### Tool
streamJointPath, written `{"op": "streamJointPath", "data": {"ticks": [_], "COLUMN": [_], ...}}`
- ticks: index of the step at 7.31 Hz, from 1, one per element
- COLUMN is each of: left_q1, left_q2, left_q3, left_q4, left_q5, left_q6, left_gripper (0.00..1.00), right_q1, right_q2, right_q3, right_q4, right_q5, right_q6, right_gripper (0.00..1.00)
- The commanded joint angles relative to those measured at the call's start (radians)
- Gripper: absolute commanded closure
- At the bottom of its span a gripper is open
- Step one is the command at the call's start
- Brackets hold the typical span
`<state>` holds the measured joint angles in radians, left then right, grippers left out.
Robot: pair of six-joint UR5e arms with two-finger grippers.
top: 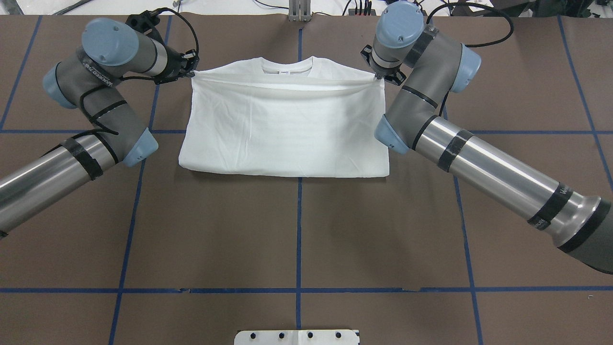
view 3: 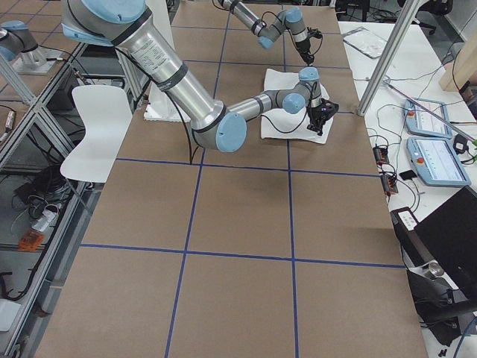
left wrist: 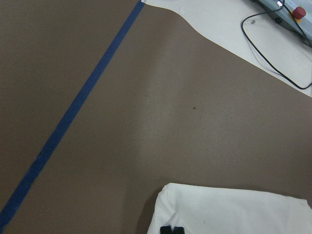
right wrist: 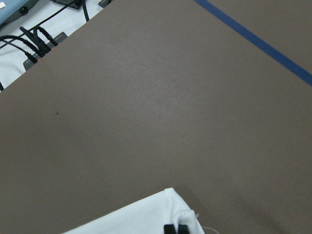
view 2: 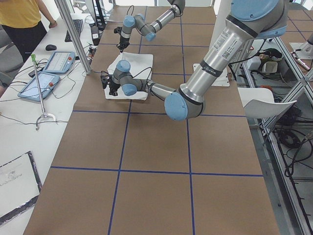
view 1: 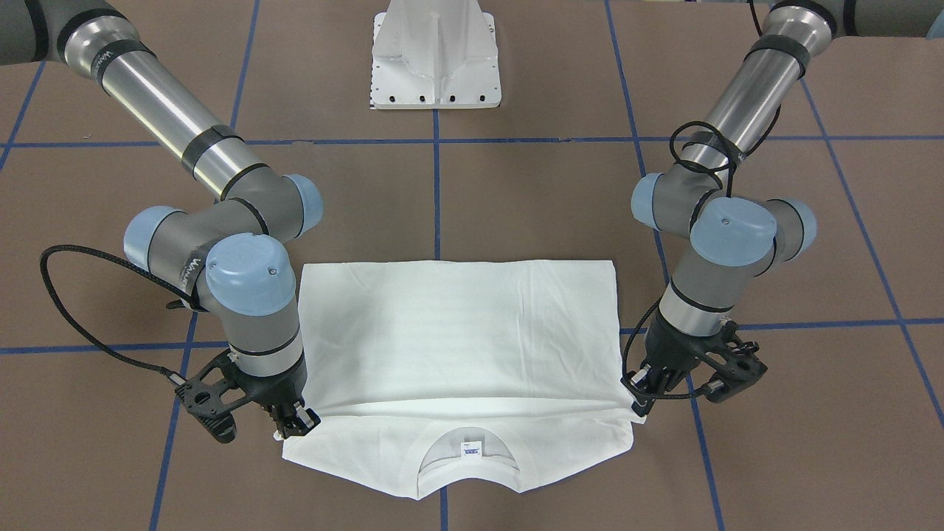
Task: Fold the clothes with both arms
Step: 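Lay the hem down near the collar and open both grippers, then move the right gripper down to the folded shirt's corner nearest it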
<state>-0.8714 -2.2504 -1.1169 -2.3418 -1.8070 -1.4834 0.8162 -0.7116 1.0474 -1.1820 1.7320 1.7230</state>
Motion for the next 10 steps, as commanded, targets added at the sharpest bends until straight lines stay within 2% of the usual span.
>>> {"op": "streamJointPath", "data": {"ticks": [1, 2, 4, 5, 6, 7, 8, 10], "left_q1": [0.002, 0.0, -0.014, -0.041, -0.047, -0.052, -0.052, -0.052], "left_q2": [-0.015, -0.012, -0.012, -0.012, -0.011, -0.008, -0.003, 0.012], "left_q3": [0.029, 0.029, 0.032, 0.032, 0.029, 0.025, 0.025, 0.025], "left_q4": [-0.004, -0.016, -0.024, -0.036, -0.036, -0.037, -0.04, -0.079], "left_q5": [0.0, -0.002, -0.002, -0.011, -0.011, -0.011, -0.011, -0.009], "left_q6": [0.0, 0.0, 0.026, 0.052, 0.058, 0.058, 0.063, 0.063], "left_gripper": [0.71, 0.68, 0.68, 0.69, 0.69, 0.69, 0.68, 0.68], "right_q1": [0.0, 0.0, 0.012, 0.015, 0.009, -0.027, -0.085, -0.184], "right_q2": [0.014, 0.017, 0.018, 0.009, -0.04, -0.168, -0.278, -0.414], "right_q3": [-0.003, -0.004, 0.0, 0.043, 0.131, 0.289, 0.441, 0.608], "right_q4": [0.004, 0.004, 0.005, 0.005, 0.001, 0.005, 0.001, -0.005], "right_q5": [0.003, 0.004, 0.017, 0.046, 0.053, 0.085, 0.081, 0.048], "right_q6": [0.001, 0.0, 0.003, 0.013, 0.042, 0.085, 0.134, 0.251], "right_gripper": [0.67, 0.58, 0.54, 0.51, 0.45, 0.42, 0.36, 0.35]}}
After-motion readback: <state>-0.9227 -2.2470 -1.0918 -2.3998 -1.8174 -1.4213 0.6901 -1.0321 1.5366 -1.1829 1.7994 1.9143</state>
